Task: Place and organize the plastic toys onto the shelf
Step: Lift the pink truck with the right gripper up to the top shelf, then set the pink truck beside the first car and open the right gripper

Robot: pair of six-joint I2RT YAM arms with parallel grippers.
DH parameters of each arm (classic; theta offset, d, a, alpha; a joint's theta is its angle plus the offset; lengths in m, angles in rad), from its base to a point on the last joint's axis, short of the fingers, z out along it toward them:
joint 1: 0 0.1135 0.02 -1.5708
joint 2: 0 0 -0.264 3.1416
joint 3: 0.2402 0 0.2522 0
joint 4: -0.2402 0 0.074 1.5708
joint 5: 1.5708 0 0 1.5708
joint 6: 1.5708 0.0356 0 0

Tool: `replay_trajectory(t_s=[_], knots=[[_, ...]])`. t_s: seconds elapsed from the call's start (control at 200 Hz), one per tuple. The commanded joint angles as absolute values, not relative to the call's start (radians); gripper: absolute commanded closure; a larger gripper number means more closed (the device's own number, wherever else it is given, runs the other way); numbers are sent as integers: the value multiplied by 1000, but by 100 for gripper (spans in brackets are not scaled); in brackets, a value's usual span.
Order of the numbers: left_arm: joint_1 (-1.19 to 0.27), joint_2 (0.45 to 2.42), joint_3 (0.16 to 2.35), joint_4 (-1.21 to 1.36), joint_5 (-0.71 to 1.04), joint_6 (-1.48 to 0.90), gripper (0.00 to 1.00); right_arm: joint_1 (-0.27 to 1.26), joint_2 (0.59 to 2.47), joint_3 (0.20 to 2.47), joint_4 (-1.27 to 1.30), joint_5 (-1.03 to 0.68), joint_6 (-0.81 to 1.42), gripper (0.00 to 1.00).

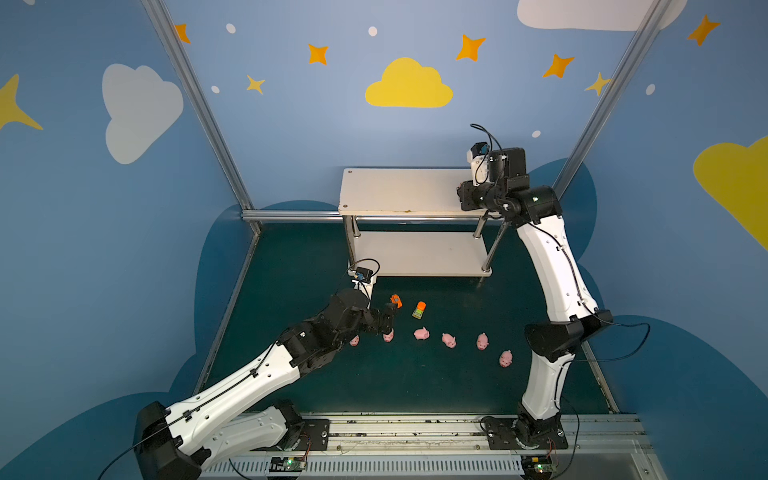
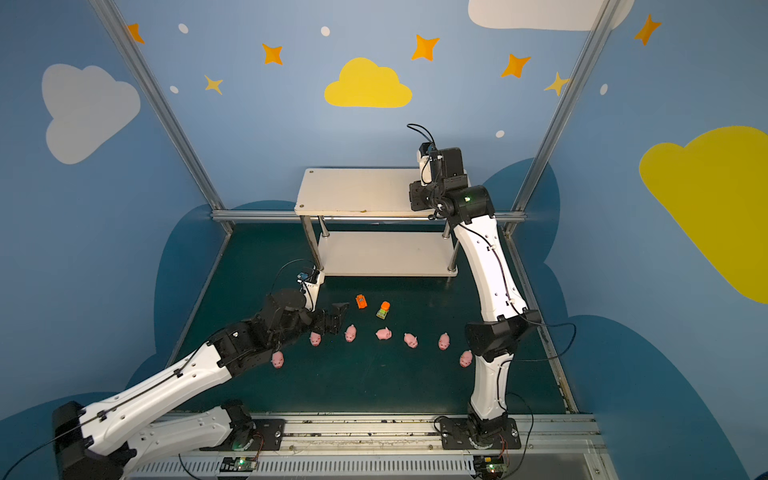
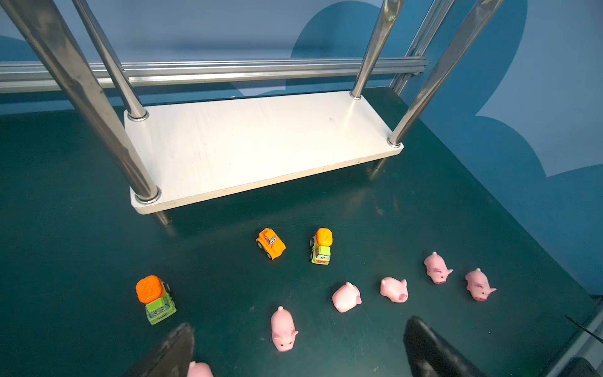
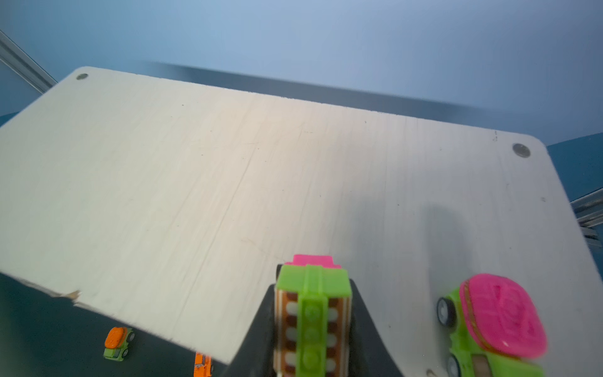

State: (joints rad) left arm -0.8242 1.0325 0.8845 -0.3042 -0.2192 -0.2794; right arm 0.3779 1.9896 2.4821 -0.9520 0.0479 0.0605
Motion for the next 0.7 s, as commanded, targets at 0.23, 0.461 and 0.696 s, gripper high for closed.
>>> replay_trajectory(t_s=[0.23,0.461,0.696], knots=[[-780,1045,887,-288,-222,-262,0,356,2039,2515,-955,0,90,76],[-754,1051,882,-276,-195,-264,0,353,2043,2519,-946,8,95,66],[-745,1041,865,-273,-192,-275,0,353,2048,2521,-935,2,107,59]])
